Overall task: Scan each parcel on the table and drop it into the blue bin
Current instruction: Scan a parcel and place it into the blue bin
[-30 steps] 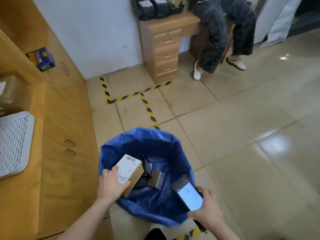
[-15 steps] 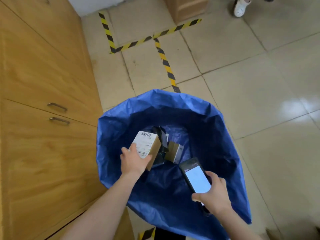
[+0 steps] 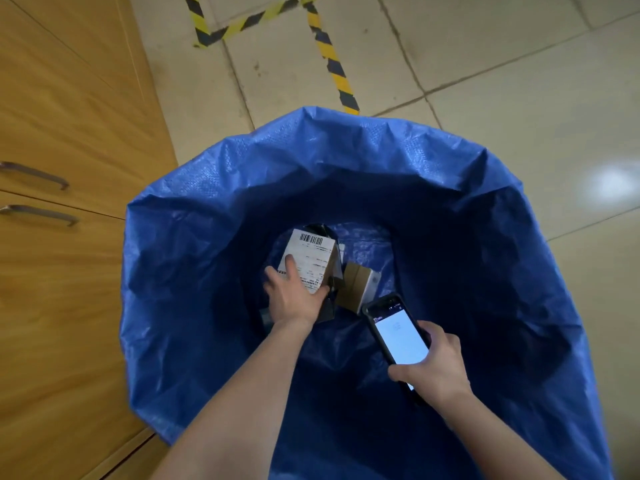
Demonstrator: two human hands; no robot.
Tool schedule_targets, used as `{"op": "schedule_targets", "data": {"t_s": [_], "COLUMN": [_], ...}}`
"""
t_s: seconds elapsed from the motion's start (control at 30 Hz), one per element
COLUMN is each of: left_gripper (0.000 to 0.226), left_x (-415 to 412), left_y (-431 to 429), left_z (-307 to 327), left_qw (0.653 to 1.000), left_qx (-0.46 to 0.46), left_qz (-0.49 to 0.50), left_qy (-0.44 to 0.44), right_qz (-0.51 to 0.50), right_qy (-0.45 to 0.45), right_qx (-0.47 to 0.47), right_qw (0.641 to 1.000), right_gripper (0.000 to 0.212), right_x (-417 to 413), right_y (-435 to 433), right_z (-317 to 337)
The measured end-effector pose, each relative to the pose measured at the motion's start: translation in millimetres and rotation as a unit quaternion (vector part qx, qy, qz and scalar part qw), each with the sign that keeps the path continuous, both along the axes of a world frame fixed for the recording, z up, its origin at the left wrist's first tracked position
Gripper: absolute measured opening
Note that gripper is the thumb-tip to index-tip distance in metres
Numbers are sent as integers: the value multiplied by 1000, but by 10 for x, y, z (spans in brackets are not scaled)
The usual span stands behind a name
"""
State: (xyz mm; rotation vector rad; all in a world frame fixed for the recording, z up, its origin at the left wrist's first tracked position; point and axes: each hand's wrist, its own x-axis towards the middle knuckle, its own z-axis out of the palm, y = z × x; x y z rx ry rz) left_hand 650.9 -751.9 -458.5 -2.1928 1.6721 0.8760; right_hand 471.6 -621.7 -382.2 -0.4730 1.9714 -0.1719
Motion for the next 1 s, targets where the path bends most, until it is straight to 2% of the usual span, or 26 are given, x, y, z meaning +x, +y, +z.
{"op": "schedule_targets", "data": {"t_s": [0.13, 0.27, 0.7, 1.0], "left_gripper": [112, 113, 78, 46], "left_x": [25, 33, 14, -454], "left_y": [61, 79, 237, 736], "left_z": [-45, 91, 1205, 2394], "left_qw": [997, 994, 991, 973], "left_qx": [69, 95, 44, -14], "left_qz": [-28, -49, -123, -214], "left_qy": [-12, -30, -34, 86], "right_qz": [8, 9, -10, -77], "right_qy": [1, 13, 33, 62], "right_qx": [-2, -3, -43, -115], "right_qw": [1000, 1000, 998, 988], "right_gripper": [98, 96, 91, 87], "right_x": [-35, -88, -309, -771], "right_y": [-5, -20, 171, 813], "right_z": [-5, 112, 1168, 2317]}}
